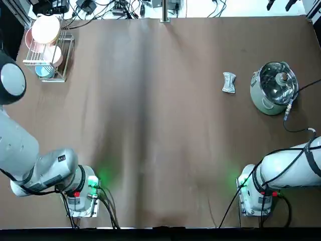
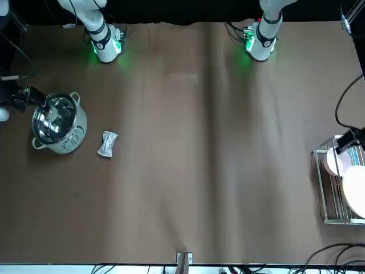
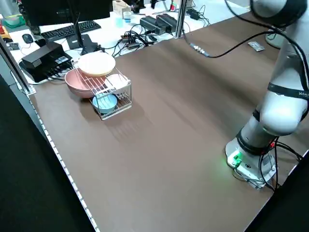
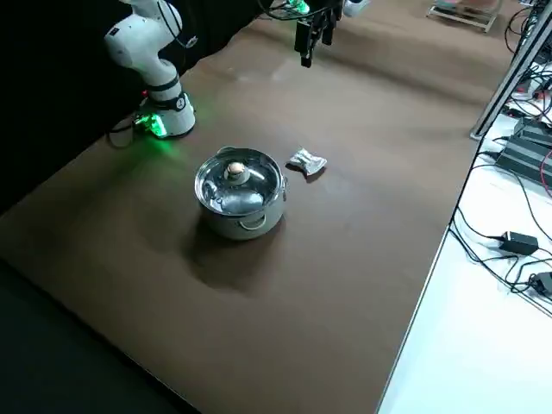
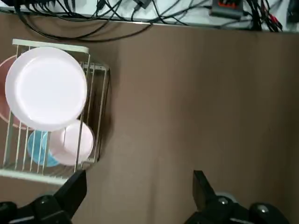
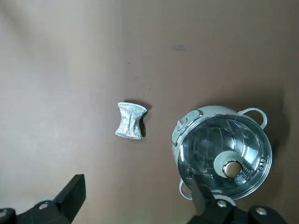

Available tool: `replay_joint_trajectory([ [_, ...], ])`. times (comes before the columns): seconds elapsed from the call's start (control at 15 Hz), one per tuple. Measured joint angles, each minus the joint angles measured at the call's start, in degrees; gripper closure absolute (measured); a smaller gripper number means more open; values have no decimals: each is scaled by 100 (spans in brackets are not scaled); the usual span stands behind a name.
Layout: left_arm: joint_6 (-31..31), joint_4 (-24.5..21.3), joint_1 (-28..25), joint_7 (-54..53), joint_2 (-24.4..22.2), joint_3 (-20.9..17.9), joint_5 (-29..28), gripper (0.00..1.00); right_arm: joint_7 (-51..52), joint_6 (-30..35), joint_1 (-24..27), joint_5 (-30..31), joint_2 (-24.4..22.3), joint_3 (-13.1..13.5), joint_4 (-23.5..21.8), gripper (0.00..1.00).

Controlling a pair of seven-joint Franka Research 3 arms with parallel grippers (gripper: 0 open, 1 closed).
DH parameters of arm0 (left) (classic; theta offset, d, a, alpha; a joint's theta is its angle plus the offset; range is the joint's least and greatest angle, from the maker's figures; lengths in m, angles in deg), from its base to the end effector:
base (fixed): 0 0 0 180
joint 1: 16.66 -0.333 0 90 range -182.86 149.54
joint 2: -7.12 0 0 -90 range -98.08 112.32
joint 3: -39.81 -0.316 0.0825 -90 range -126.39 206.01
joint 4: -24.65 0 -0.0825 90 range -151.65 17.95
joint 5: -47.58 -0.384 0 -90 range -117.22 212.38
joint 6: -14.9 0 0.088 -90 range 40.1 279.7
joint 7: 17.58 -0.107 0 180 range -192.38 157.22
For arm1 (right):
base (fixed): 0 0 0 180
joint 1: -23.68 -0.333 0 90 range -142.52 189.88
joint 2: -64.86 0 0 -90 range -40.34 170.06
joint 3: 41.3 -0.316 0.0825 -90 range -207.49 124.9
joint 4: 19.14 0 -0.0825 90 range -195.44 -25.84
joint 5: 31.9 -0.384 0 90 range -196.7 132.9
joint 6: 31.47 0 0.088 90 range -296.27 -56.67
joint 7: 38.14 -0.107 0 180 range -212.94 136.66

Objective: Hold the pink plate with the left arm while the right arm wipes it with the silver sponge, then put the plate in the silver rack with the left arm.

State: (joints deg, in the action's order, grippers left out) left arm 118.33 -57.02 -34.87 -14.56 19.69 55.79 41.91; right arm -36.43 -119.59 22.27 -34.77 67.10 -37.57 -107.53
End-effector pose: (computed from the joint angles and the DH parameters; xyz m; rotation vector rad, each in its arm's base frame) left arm 0.6385 0.0527 0.5905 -3.0900 -0.1364 -0.2619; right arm 0.5627 -0.0166 0.6132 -3.0918 0.0156 0.0650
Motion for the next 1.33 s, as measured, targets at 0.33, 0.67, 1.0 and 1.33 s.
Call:
replay_joint_trajectory([
  [0.33, -509, -70, 1356, -21, -682, -1063, 102, 0, 0, 0, 0, 1, 0, -1, 0, 0],
  [0.67, -804, -256, 2097, -388, -1204, -1890, 394, 0, 0, 0, -10, 1, 1, -12, 0, 0],
  [1.0, -834, -592, 2201, -388, -1168, -1886, 395, 0, 0, -1, -8, 1, 1, -8, 0, 0],
  [1.33, -1057, -616, 2202, -370, -1089, -1884, 398, 0, 0, -1, -6, 1, 1, -7, 0, 0],
])
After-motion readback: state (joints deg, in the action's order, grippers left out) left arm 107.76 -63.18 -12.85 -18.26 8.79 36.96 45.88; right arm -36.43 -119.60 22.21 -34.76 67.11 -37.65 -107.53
